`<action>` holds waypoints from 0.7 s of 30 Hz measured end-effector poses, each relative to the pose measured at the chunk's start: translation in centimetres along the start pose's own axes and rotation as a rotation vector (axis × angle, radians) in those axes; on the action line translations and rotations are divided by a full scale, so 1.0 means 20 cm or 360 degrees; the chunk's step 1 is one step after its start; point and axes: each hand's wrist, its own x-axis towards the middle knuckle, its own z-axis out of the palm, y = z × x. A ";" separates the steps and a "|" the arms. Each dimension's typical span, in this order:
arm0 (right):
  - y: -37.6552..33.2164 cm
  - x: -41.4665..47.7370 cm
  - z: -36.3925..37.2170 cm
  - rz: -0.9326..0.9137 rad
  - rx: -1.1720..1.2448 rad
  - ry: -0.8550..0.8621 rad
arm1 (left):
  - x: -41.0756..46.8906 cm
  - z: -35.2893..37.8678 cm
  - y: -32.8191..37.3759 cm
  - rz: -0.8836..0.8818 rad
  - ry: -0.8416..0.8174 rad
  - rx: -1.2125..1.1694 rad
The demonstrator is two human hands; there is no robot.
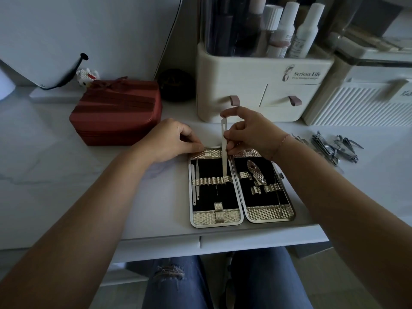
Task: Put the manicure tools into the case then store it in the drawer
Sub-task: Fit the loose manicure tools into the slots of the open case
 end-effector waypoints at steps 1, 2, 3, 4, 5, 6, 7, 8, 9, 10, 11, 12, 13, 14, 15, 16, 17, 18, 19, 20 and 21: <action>-0.01 0.00 -0.01 0.0009 -0.0015 -0.0019 | 0.00 0.00 0.00 0.0004 0.0003 0.0000; -0.01 0.01 -0.01 0.0025 -0.0019 -0.0037 | 0.00 0.00 0.00 0.0004 0.0008 -0.0002; -0.01 0.01 -0.02 0.0046 -0.0018 -0.0055 | 0.00 0.00 0.00 0.0002 0.0010 -0.0004; -0.02 0.01 -0.02 0.0070 -0.0015 -0.0073 | 0.00 0.00 0.00 0.0001 0.0011 -0.0002; -0.02 0.01 -0.02 0.0092 -0.0015 -0.0088 | 0.00 0.00 0.00 0.0002 0.0010 0.0003; -0.01 0.01 -0.02 0.0107 -0.0025 -0.0098 | 0.00 0.00 0.00 0.0004 0.0010 0.0009; -0.01 0.00 -0.02 0.0109 -0.0049 -0.0109 | 0.00 0.00 0.00 0.0006 0.0010 0.0014; -0.01 0.00 -0.01 0.0101 -0.0082 -0.0124 | 0.00 0.00 0.00 0.0005 0.0012 0.0018; -0.01 0.00 -0.01 0.0090 -0.0124 -0.0144 | 0.00 0.00 0.00 -0.0001 0.0014 0.0016; -0.01 0.00 -0.02 0.0080 -0.0171 -0.0168 | 0.00 0.00 0.00 -0.0010 0.0013 0.0011; -0.02 0.00 -0.02 0.0068 -0.0221 -0.0190 | 0.00 0.00 0.00 -0.0018 0.0011 0.0003; -0.02 0.00 -0.02 0.0055 -0.0266 -0.0208 | 0.00 0.00 0.00 -0.0023 0.0009 -0.0005; -0.02 -0.01 -0.02 0.0042 -0.0306 -0.0218 | 0.00 0.00 0.00 -0.0028 0.0007 -0.0014; -0.02 -0.01 -0.02 0.0032 -0.0345 -0.0221 | 0.00 0.00 0.00 -0.0033 0.0005 -0.0021; -0.02 -0.01 -0.02 0.0019 -0.0384 -0.0220 | 0.00 0.00 0.01 -0.0040 0.0004 -0.0028; -0.01 -0.01 -0.02 0.0008 -0.0413 -0.0216 | 0.00 0.01 0.01 -0.0047 0.0005 -0.0036; -0.01 -0.02 -0.02 0.0000 -0.0441 -0.0206 | -0.01 0.01 0.01 -0.0052 0.0008 -0.0045; -0.01 -0.02 -0.01 -0.0007 -0.0474 -0.0191 | -0.01 0.01 0.01 -0.0055 0.0013 -0.0048; -0.01 -0.03 -0.02 -0.0032 -0.0557 -0.0168 | -0.01 0.01 0.01 -0.0055 0.0015 -0.0044; -0.02 -0.04 -0.02 -0.0081 -0.0712 -0.0136 | -0.01 0.01 0.01 -0.0057 0.0015 -0.0038; -0.02 -0.05 -0.03 -0.0147 -0.0921 -0.0109 | -0.01 0.01 0.01 -0.0060 0.0012 -0.0031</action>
